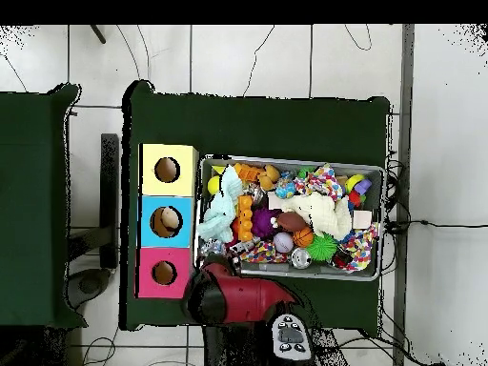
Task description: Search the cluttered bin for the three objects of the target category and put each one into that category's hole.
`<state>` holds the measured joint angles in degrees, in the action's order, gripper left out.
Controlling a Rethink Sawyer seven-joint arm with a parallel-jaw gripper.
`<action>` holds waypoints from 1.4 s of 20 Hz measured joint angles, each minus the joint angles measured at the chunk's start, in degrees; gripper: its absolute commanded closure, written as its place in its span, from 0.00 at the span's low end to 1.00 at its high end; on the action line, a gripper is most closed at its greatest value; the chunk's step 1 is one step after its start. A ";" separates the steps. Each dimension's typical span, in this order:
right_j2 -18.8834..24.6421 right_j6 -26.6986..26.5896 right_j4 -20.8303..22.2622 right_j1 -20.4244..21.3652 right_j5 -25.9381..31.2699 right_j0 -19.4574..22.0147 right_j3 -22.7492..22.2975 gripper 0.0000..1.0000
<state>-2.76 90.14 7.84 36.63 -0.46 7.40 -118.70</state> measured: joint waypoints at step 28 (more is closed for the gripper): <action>3.51 0.00 3.29 -5.61 -3.64 6.92 0.03 0.00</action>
<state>0.75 90.14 11.14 31.03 -4.10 14.32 -118.66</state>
